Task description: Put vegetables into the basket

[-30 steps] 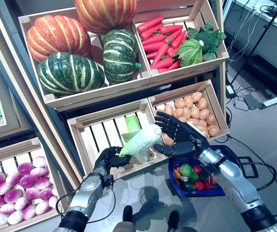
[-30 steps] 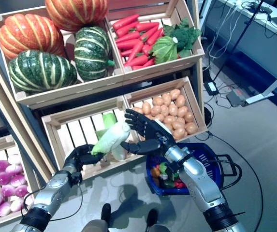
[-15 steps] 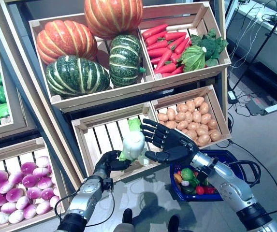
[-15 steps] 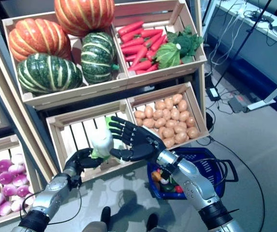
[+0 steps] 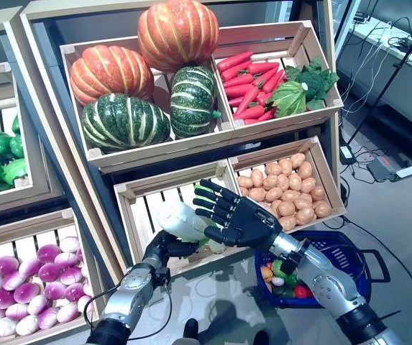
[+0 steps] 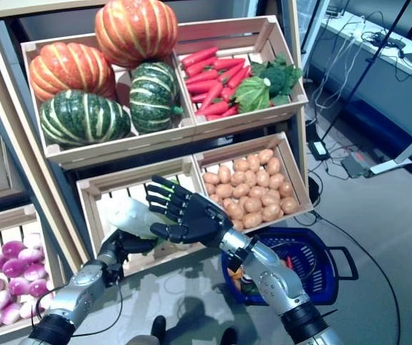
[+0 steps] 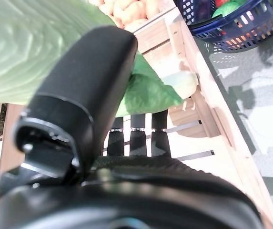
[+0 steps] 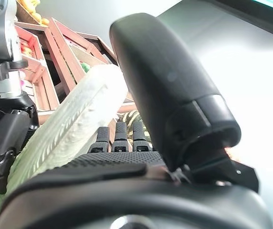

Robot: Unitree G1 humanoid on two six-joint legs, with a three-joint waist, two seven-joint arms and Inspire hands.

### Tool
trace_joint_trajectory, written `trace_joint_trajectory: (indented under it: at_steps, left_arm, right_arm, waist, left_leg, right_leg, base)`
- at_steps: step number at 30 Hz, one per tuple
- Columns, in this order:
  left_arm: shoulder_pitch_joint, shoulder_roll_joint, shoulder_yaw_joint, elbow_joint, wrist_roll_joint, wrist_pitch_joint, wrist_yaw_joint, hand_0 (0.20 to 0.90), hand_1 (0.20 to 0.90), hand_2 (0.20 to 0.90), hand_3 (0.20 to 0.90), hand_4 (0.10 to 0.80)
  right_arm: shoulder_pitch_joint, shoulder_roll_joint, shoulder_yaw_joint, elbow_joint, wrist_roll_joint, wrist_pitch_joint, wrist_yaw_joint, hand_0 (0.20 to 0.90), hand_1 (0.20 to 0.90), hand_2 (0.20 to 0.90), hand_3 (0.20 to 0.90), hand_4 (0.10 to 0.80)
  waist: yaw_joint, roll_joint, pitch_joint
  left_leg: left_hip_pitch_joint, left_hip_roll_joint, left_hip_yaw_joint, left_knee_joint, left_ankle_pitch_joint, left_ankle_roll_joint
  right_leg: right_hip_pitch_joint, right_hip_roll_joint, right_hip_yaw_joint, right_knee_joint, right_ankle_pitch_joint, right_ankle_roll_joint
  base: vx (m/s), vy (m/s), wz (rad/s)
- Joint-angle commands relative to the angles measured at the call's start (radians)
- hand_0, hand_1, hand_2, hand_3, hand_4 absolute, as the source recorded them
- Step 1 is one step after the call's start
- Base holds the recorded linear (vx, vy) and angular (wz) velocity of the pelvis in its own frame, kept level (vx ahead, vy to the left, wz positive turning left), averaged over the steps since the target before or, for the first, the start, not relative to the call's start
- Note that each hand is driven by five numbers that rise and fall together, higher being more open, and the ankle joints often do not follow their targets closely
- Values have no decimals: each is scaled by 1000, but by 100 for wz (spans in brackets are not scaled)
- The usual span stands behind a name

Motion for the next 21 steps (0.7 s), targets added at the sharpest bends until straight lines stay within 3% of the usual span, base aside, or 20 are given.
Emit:
trace_joint_trajectory:
  at_steps: [1,5,13,21]
  left_arm:
    - [-125,2,-74,-77,3,-60,-40,300,300,300,300,400]
    - [-124,8,-80,-81,23,-48,-20,300,300,300,300,400]
    - [-131,15,-82,-79,67,-33,9,300,300,300,300,400]
    - [-137,21,-78,-94,72,-9,19,300,300,300,300,400]
  right_arm:
    - [-78,65,34,-60,-68,-144,-49,900,900,900,900,800]
    - [-78,32,20,-62,-202,-210,-172,900,900,900,900,800]
    - [-74,1,-5,-79,-340,-232,-345,900,900,900,900,800]
    - [-76,-1,-5,-108,-385,-222,-385,900,900,900,900,800]
  waist:
    - [3,-38,-47]
    - [-4,-35,-45]
    - [-16,-29,-36]
    - [-17,-27,-33]
  left_leg:
    - [22,-24,-1,1,-58,-25]
    - [24,-24,2,1,-60,-22]
    - [30,-28,6,1,-65,-15]
    - [32,-29,5,1,-68,-10]
  right_leg:
    - [62,-56,-6,2,-27,35]
    - [59,-57,0,2,-25,37]
    - [56,-56,16,2,-22,38]
    - [54,-55,23,2,-22,37]
  base:
    - [0,0,0]
    - [0,0,0]
    - [0,0,0]
    - [0,0,0]
